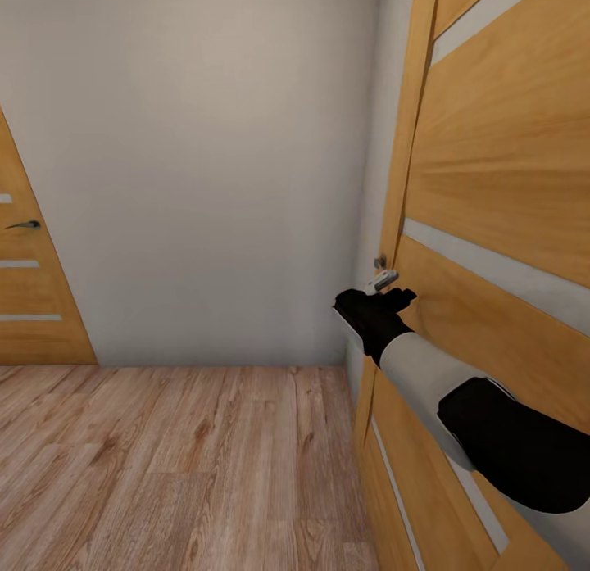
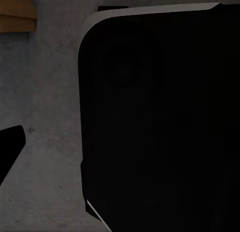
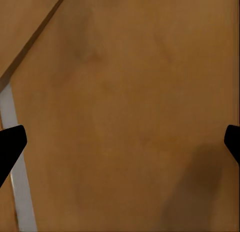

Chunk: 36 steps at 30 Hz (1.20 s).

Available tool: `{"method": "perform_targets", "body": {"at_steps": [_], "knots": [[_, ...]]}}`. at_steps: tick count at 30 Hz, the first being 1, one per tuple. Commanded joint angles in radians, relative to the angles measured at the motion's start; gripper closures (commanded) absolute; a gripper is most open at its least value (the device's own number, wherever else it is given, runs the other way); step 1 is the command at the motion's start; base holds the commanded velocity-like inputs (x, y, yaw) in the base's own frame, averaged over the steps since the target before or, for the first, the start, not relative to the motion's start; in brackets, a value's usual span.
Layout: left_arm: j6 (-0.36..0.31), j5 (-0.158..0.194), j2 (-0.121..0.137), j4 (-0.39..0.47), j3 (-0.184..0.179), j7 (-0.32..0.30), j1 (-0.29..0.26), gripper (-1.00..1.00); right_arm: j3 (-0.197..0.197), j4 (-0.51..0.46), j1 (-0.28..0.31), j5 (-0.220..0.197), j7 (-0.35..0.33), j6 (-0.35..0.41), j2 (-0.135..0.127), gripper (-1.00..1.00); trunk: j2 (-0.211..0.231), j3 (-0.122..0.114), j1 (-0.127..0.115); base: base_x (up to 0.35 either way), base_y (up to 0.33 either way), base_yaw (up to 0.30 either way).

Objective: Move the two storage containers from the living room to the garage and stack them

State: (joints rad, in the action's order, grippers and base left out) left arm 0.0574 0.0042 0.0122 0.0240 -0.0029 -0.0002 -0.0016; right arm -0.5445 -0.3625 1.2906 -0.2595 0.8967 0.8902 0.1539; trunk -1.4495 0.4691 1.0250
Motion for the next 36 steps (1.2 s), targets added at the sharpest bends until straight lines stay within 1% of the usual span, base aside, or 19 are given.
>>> {"method": "perform_targets", "body": {"at_steps": [1, 5, 9, 11, 12, 14, 20, 23, 26, 27, 28, 29, 32, 33, 36], "knots": [[0.002, 0.000, 0.000, 0.000, 0.000, 0.000, 0.000, -1.00, -0.012, -0.001, 0.002, 0.013, 0.009, 0.018, -0.015, -1.00, 0.000, 0.001, 0.000, 0.000, 0.000, 0.000], [0.002, 0.000, 0.000, 0.000, 0.000, 0.000, 0.000, -1.00, -0.013, 0.000, 0.004, 0.013, 0.012, 0.018, -0.023, -1.00, 0.000, 0.001, 0.000, 0.000, 0.000, 0.000], [0.002, 0.000, 0.000, 0.000, 0.000, 0.001, 0.000, -1.00, -0.012, 0.017, 0.022, 0.013, 0.015, 0.019, -0.029, -1.00, 0.000, 0.001, 0.000, 0.000, 0.000, 0.000], [0.002, 0.000, 0.000, 0.000, 0.000, 0.000, 0.000, -1.00, -0.012, 0.030, 0.030, 0.013, 0.015, 0.019, -0.035, -1.00, 0.000, 0.001, 0.000, 0.000, 0.000, 0.000], [0.002, 0.000, 0.000, 0.000, 0.000, 0.000, 0.000, -1.00, -0.012, 0.038, 0.034, 0.013, 0.016, 0.018, -0.044, -1.00, 0.000, 0.001, 0.000, 0.000, 0.000, 0.000], [0.002, 0.000, 0.000, 0.000, 0.000, 0.000, 0.000, -1.00, -0.012, 0.043, 0.036, 0.013, 0.016, 0.018, -0.052, -1.00, 0.000, 0.001, 0.000, 0.000, 0.000, 0.000], [0.002, 0.000, 0.000, 0.000, 0.000, 0.001, 0.000, -1.00, -0.012, 0.046, 0.038, 0.013, 0.016, 0.018, -0.056, -1.00, 0.000, 0.001, 0.000, 0.000, 0.000, 0.000], [0.002, 0.000, 0.000, 0.000, 0.000, 0.001, 0.000, -1.00, -0.012, 0.046, 0.038, 0.013, 0.016, 0.018, -0.049, -1.00, 0.000, 0.001, 0.000, 0.000, 0.000, 0.000], [0.002, 0.000, 0.000, 0.000, 0.000, 0.001, 0.000, -1.00, -0.012, 0.045, 0.038, 0.013, 0.017, 0.020, -0.032, -1.00, 0.000, 0.001, 0.000, 0.000, 0.000, 0.000], [0.003, 0.000, 0.000, 0.000, 0.000, 0.000, 0.000, -1.00, -0.012, 0.045, 0.038, 0.013, 0.017, 0.022, -0.005, -1.00, 0.000, 0.001, 0.000, 0.000, 0.000, 0.000], [0.003, 0.000, 0.000, 0.000, 0.000, 0.000, 0.000, -1.00, -0.012, 0.045, 0.038, 0.013, 0.018, 0.024, 0.016, -1.00, 0.000, 0.001, 0.000, 0.000, 0.000, 0.000], [0.003, 0.000, 0.000, 0.000, 0.000, 0.000, 0.000, -1.00, -0.012, 0.045, 0.038, 0.013, 0.018, 0.026, 0.021, -1.00, 0.000, 0.001, 0.000, 0.000, 0.000, 0.000], [0.002, 0.000, 0.000, 0.000, 0.000, 0.001, 0.000, -1.00, -0.012, 0.045, 0.038, 0.013, 0.021, 0.030, 0.021, -1.00, 0.000, 0.001, 0.000, 0.000, 0.000, 0.000], [0.002, 0.000, 0.000, 0.000, 0.000, 0.001, 0.000, -1.00, -0.012, 0.041, 0.038, 0.006, 0.021, 0.032, 0.021, -1.00, 0.000, 0.001, 0.000, 0.000, 0.000, 0.000], [0.002, 0.000, 0.000, 0.000, 0.001, 0.001, 0.000, -1.00, -0.013, 0.031, 0.038, -0.045, 0.026, 0.034, 0.021, -1.00, 0.000, 0.001, 0.000, 0.000, 0.000, 0.000]]}}
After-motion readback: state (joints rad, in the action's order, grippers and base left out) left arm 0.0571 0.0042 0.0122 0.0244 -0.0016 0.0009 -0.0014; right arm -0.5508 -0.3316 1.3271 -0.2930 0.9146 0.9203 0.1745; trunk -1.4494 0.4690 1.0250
